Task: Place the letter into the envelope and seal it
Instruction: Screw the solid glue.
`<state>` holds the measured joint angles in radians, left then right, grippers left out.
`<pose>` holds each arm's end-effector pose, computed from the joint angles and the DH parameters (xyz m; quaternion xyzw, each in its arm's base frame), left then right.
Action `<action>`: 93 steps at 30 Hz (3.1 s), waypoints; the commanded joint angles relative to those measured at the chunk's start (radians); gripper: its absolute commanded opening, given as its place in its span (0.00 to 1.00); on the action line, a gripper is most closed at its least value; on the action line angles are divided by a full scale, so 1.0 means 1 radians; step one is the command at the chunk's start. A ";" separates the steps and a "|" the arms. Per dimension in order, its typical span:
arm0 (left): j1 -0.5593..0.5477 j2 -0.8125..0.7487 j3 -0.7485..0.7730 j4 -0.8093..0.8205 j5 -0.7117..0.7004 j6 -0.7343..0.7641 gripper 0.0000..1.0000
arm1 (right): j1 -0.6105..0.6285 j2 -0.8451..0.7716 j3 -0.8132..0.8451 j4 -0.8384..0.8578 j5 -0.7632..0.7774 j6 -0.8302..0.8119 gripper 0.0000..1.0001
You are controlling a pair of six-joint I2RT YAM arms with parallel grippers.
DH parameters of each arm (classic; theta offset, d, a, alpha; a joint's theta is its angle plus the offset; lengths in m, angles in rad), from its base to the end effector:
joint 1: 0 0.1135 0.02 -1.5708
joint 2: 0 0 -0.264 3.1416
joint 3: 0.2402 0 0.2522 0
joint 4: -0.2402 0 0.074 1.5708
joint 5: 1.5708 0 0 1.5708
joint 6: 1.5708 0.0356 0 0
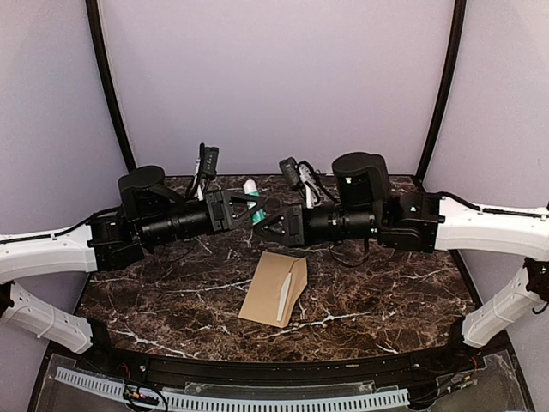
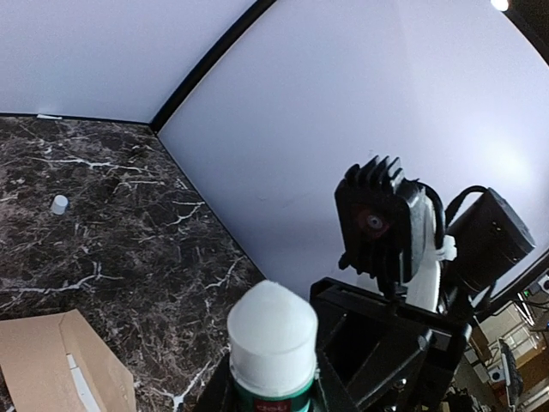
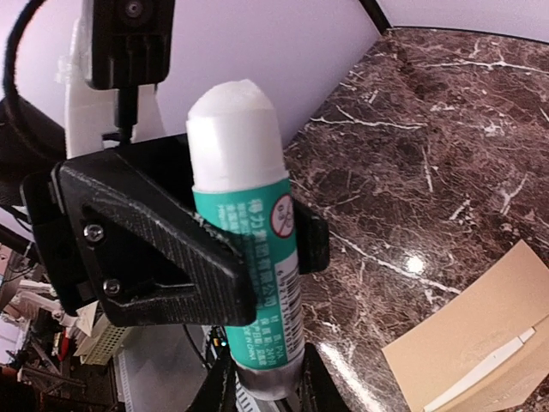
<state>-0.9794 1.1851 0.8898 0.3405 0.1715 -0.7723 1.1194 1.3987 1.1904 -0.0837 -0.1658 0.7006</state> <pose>0.1519 -0.2371 0.3491 0.1327 0.6783 -0.5911 0.4158 0.1393 0.3007 0.3502 -0.2146 0.7720 0.5103 0.3125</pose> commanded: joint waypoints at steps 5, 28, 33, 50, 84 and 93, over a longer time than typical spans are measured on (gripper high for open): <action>-0.026 0.021 0.019 -0.204 -0.139 0.000 0.00 | 0.014 0.185 0.258 -0.194 0.286 -0.029 0.11; 0.030 -0.009 -0.011 -0.163 -0.036 -0.129 0.00 | 0.045 0.025 0.114 -0.068 0.187 0.029 0.51; 0.068 -0.038 -0.011 -0.100 0.075 -0.100 0.00 | 0.014 -0.155 -0.086 0.049 0.078 0.068 0.68; 0.076 -0.065 -0.097 0.388 0.479 -0.100 0.00 | 0.017 -0.189 -0.304 0.673 -0.253 0.125 0.70; 0.075 -0.009 -0.099 0.537 0.519 -0.182 0.00 | 0.062 -0.041 -0.211 0.780 -0.324 0.125 0.21; 0.070 -0.057 -0.092 0.279 0.408 -0.034 0.00 | 0.061 -0.096 -0.196 0.575 -0.168 0.060 0.16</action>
<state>-0.9062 1.1706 0.7994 0.8001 0.6544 -0.9180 1.1728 1.3563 0.9581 0.5663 -0.4400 0.8120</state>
